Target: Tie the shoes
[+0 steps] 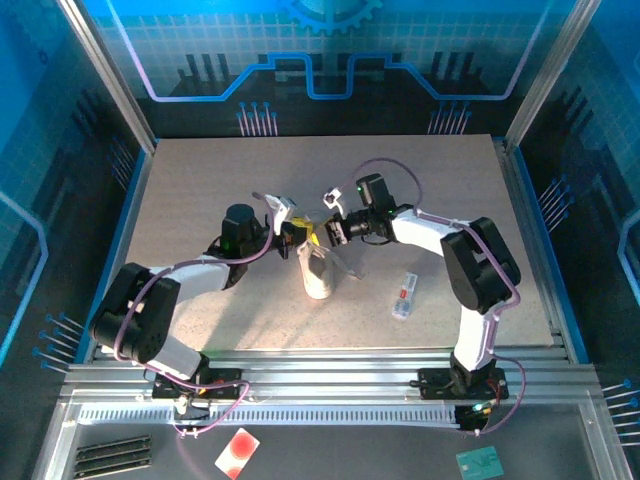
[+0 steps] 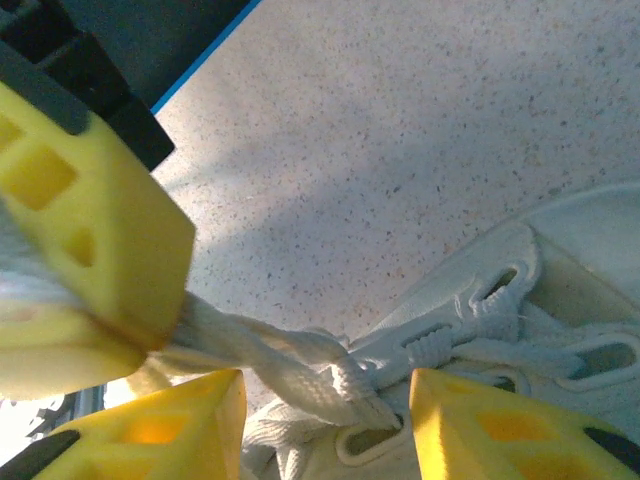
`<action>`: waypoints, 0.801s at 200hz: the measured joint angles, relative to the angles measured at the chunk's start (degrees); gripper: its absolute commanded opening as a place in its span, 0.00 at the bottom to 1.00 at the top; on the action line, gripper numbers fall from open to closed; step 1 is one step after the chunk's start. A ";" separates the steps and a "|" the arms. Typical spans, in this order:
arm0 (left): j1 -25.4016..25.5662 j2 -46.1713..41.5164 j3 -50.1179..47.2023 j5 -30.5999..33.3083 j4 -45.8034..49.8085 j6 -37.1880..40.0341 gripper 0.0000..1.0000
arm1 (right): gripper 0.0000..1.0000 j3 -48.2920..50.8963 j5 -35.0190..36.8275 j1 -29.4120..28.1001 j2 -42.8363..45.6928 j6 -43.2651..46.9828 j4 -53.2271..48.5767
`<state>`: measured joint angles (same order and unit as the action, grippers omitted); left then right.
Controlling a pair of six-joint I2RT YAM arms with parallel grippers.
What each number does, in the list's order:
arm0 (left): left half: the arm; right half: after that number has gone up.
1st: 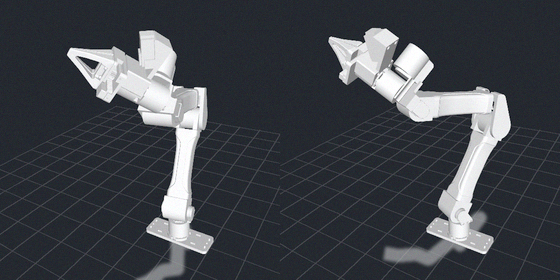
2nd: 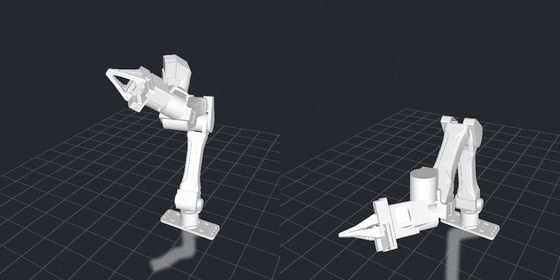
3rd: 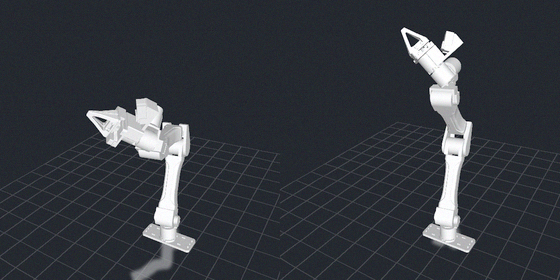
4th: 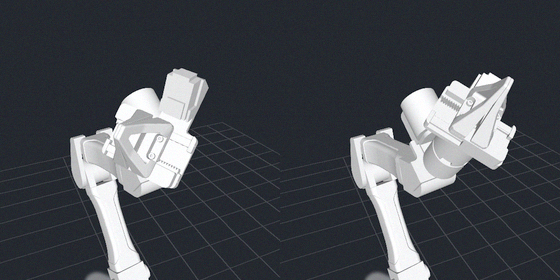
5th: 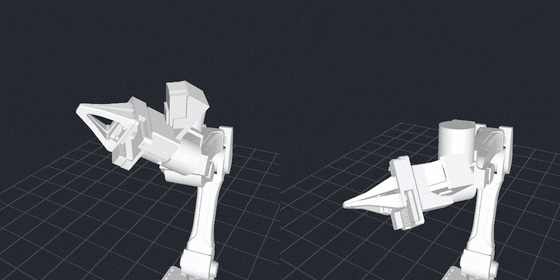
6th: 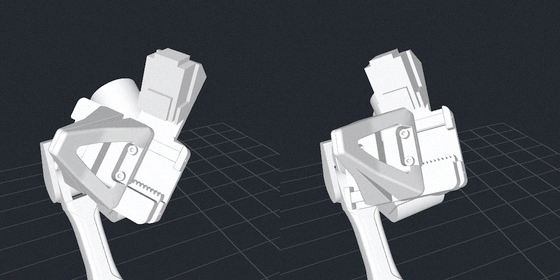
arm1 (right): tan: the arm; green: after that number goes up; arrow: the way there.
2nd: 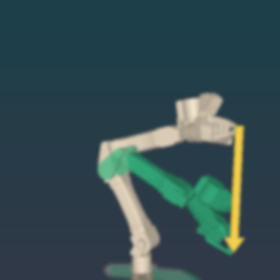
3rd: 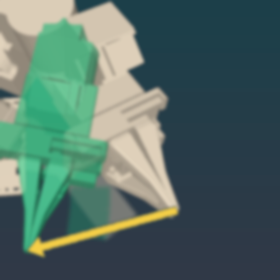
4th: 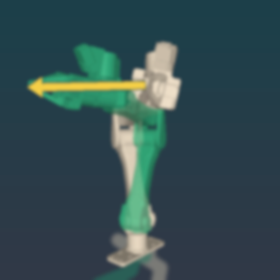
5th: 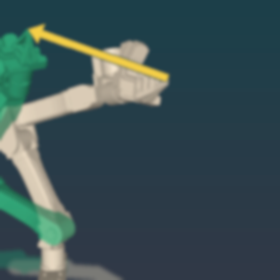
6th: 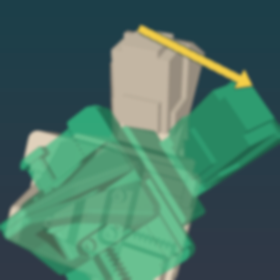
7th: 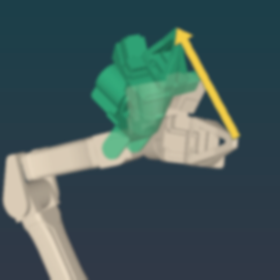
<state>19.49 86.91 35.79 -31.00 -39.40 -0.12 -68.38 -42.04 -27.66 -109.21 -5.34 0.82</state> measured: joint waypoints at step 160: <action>-0.26 0.74 0.44 4.94 4.31 -4.55 0.00 | 0.12 6.49 1.16 -0.63 1.66 -2.78 7.17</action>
<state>19.22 87.66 36.23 -26.06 -35.09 -4.67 -61.89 -40.88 -28.29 -107.55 -8.12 7.99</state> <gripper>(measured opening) 0.046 0.101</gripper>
